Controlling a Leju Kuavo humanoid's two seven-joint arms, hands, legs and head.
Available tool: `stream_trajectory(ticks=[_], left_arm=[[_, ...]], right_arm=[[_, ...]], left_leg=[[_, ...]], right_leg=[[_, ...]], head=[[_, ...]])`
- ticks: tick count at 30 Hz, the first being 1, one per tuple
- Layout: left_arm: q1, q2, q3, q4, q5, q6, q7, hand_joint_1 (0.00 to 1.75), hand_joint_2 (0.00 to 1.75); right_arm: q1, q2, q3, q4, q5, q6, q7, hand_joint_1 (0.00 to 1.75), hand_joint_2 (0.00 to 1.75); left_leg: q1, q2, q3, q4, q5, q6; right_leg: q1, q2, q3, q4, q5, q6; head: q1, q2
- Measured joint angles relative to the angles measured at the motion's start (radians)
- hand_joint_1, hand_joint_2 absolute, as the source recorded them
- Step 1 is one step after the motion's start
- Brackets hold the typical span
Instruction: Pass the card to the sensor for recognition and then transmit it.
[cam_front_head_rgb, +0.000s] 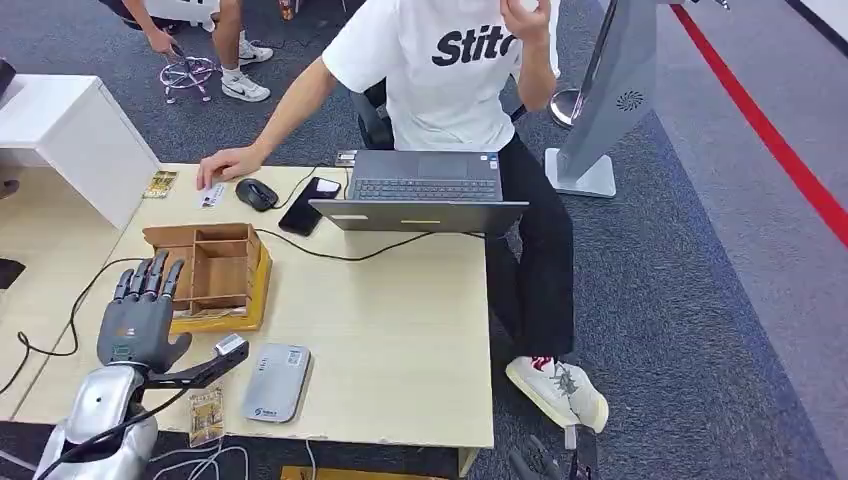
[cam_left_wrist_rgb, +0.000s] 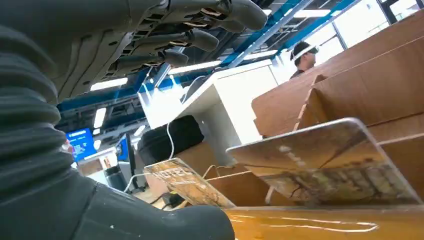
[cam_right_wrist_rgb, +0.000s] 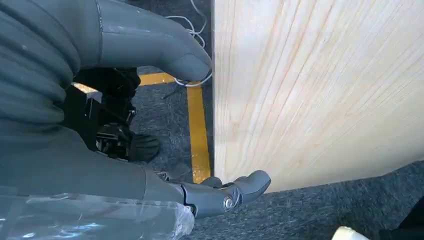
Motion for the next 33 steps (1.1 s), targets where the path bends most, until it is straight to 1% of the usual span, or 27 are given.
stream_trajectory(ticks=[3,11,23,24,25,26,27,33], left_arm=[[-0.009,-0.016,0.007,0.010,-0.004,0.000,-0.011,0.00,1.75],[-0.027,-0.041,0.007,0.028,-0.019,0.003,-0.013,0.00,1.75],[-0.028,-0.074,0.007,0.028,-0.038,-0.005,0.007,0.00,1.75],[-0.028,-0.074,0.007,0.028,-0.039,-0.008,0.007,0.07,1.75],[-0.028,-0.074,0.007,0.028,-0.039,-0.010,0.007,1.45,1.75],[-0.028,-0.074,0.007,0.028,-0.040,-0.012,0.007,1.69,1.75],[-0.028,-0.074,0.007,0.028,-0.040,-0.012,0.007,1.75,1.75],[-0.027,-0.074,0.007,0.028,-0.039,-0.021,0.007,1.75,1.75]], right_arm=[[0.000,0.000,0.001,0.000,-0.002,0.000,0.000,0.00,1.75],[0.000,0.000,0.007,0.000,-0.004,0.000,0.000,0.00,1.75],[0.001,0.000,0.010,-0.003,-0.013,0.001,0.000,0.00,1.75],[0.001,0.000,0.010,-0.003,-0.014,0.001,0.000,0.00,1.75],[0.001,0.000,0.011,-0.003,-0.014,0.001,0.000,0.00,1.75],[0.001,0.000,0.012,-0.003,-0.014,0.001,0.000,0.00,1.75],[0.001,0.000,0.013,-0.003,-0.014,0.001,0.000,0.00,1.75],[0.001,0.000,0.018,-0.003,-0.017,0.002,0.000,0.00,1.75]], left_leg=[[0.000,0.000,0.000,0.000,0.000,0.000],[0.000,0.000,0.000,0.000,0.000,0.000],[0.000,0.000,0.000,0.000,0.000,0.000],[0.000,0.000,0.000,0.000,0.000,0.000],[0.000,0.000,0.000,0.000,0.000,0.000],[0.000,0.000,0.000,0.000,0.000,0.000],[0.000,0.000,0.000,0.000,0.000,0.000],[0.000,0.000,0.000,0.000,0.000,0.000]], right_leg=[[0.000,0.000,0.000,0.000,0.000,0.000],[0.000,0.000,0.000,0.000,0.000,0.000],[0.000,0.000,0.000,0.000,0.000,0.000],[0.000,0.000,0.000,0.000,0.000,0.000],[0.000,0.000,0.000,0.000,0.000,0.000],[0.000,0.000,0.000,0.000,0.000,0.000],[0.000,0.000,0.000,0.000,0.000,0.000],[0.000,0.000,0.000,0.000,0.000,0.000]], head=[[0.000,0.000],[0.000,0.000],[0.000,0.000],[0.000,0.000],[0.000,0.000],[0.000,0.000],[0.000,0.000],[0.000,0.000]])
